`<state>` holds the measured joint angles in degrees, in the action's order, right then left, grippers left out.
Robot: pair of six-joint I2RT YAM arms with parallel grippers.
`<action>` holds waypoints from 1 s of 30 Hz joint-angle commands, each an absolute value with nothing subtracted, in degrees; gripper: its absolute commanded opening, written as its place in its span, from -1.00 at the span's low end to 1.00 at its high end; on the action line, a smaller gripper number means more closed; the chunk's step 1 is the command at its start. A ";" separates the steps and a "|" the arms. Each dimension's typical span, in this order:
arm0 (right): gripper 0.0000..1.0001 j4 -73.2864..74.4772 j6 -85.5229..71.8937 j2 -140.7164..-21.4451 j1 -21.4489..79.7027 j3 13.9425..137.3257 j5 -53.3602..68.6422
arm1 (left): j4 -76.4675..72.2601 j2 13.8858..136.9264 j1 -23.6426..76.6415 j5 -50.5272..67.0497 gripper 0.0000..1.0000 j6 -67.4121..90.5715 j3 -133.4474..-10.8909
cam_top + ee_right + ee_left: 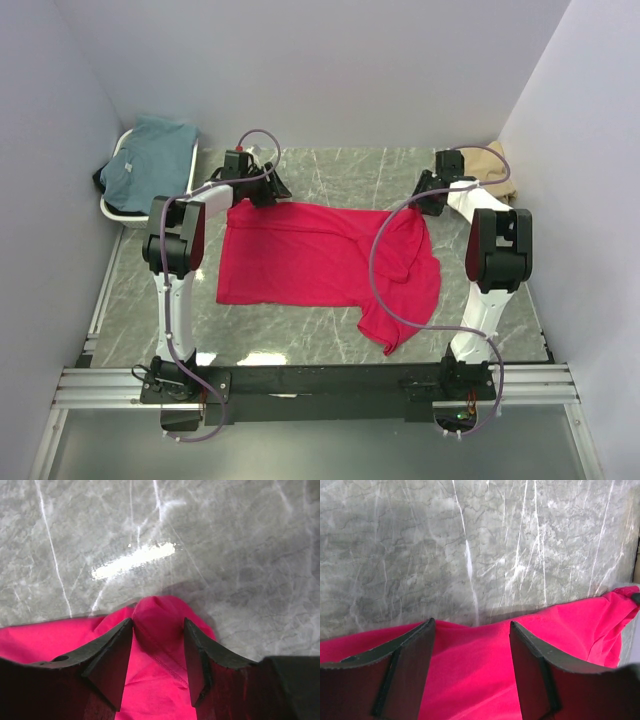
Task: Fold and stack the t-shirts
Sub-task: Fold the tshirt
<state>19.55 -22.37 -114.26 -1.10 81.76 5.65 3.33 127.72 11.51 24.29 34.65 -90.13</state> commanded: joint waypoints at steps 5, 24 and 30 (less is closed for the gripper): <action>-0.02 19.95 -21.44 -114.08 -1.76 85.08 3.52 | 3.25 128.76 11.69 23.47 0.33 32.43 -90.70; -0.99 20.74 -24.70 -111.36 -8.09 79.90 2.90 | 1.67 129.11 5.89 23.56 0.32 33.13 -84.38; -0.99 21.62 -24.87 -113.11 -8.79 80.95 2.99 | 0.53 129.81 4.40 25.66 0.31 35.07 -83.67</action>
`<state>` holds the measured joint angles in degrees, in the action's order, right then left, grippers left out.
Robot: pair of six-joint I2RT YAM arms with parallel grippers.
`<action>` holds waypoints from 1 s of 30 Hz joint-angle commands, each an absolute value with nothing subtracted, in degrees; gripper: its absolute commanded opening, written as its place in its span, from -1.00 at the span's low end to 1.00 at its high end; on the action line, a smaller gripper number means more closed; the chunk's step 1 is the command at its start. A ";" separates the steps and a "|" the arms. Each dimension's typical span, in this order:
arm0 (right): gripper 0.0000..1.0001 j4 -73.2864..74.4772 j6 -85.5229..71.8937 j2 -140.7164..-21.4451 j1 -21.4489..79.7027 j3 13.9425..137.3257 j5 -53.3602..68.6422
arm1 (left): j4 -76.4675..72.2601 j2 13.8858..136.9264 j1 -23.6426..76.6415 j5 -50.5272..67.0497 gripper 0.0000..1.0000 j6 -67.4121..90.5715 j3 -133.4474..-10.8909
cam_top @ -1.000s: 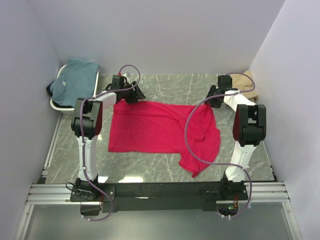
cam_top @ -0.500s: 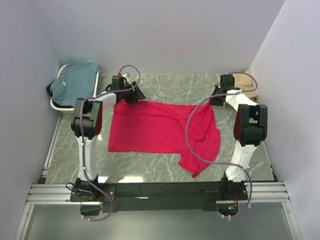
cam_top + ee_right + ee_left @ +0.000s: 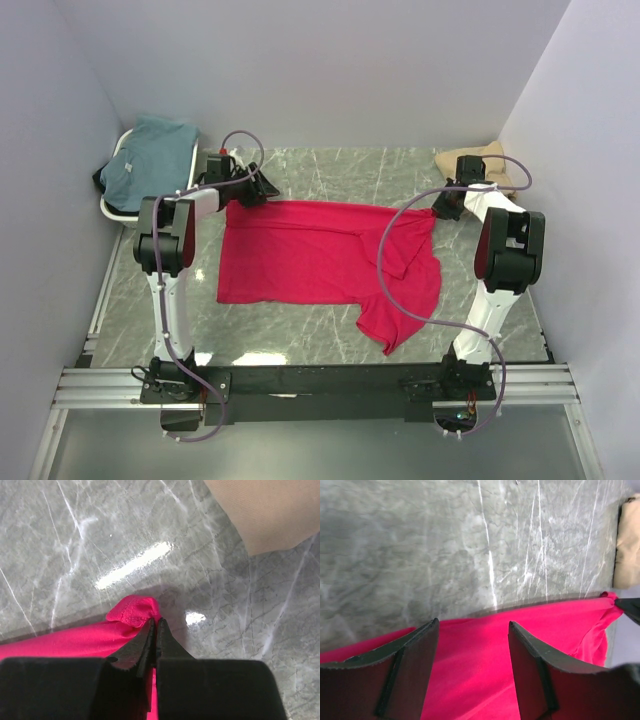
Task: Fold and stack the t-shirts
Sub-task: Fold the tshirt
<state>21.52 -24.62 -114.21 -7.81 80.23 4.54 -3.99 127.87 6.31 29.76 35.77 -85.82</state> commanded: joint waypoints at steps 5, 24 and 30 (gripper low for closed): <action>-0.67 20.66 -25.05 -113.47 -8.79 81.04 1.94 | -1.32 128.94 4.31 24.88 0.33 35.24 -82.62; -0.34 15.72 -26.64 -107.14 -13.71 76.29 7.03 | -5.01 126.21 3.25 22.77 0.34 37.97 -78.58; 0.02 17.57 -25.40 -102.40 -13.62 75.76 7.90 | -5.01 124.37 3.25 22.59 0.37 37.00 -78.40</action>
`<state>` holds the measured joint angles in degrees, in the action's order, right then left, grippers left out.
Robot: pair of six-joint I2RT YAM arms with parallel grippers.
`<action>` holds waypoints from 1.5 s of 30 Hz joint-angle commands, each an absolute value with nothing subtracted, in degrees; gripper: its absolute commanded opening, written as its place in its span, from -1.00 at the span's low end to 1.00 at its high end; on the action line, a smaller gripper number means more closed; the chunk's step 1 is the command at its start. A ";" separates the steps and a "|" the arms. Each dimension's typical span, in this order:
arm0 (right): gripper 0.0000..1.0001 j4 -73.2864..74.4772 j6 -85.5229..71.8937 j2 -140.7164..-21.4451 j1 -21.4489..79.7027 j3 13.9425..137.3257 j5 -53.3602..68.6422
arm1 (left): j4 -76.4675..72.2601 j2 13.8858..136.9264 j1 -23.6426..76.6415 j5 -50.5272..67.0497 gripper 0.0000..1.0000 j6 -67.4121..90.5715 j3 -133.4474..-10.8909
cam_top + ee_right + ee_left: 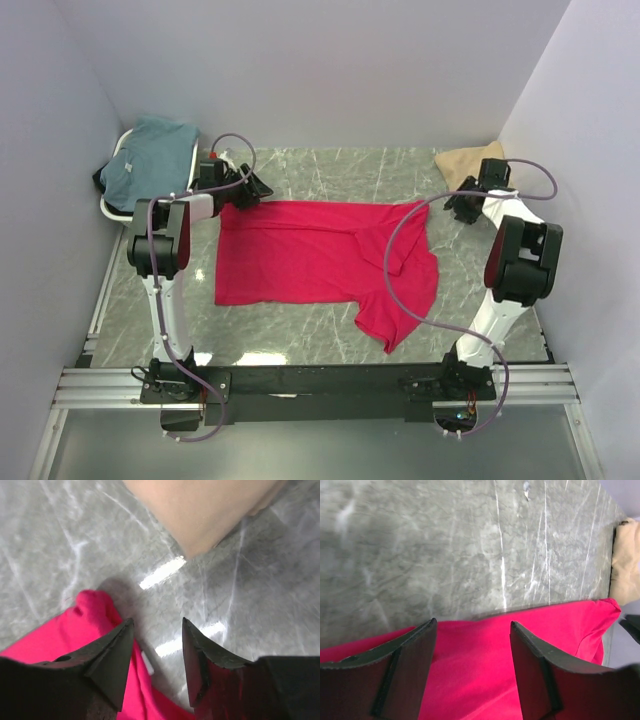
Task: Fold and stack the t-shirts
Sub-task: Fold the tshirt
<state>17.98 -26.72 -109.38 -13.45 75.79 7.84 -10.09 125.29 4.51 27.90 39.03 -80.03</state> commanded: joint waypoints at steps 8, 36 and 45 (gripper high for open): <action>0.05 22.94 -24.26 -97.30 -12.48 70.50 16.25 | -4.75 122.78 4.39 25.23 0.39 36.83 -80.77; 0.05 20.39 -23.29 -94.30 -10.63 54.58 17.76 | -1.05 124.54 5.27 26.46 0.38 35.60 -83.76; 0.02 19.95 -23.47 -98.25 -10.37 56.25 16.61 | -0.18 124.89 5.27 26.19 0.38 35.07 -84.64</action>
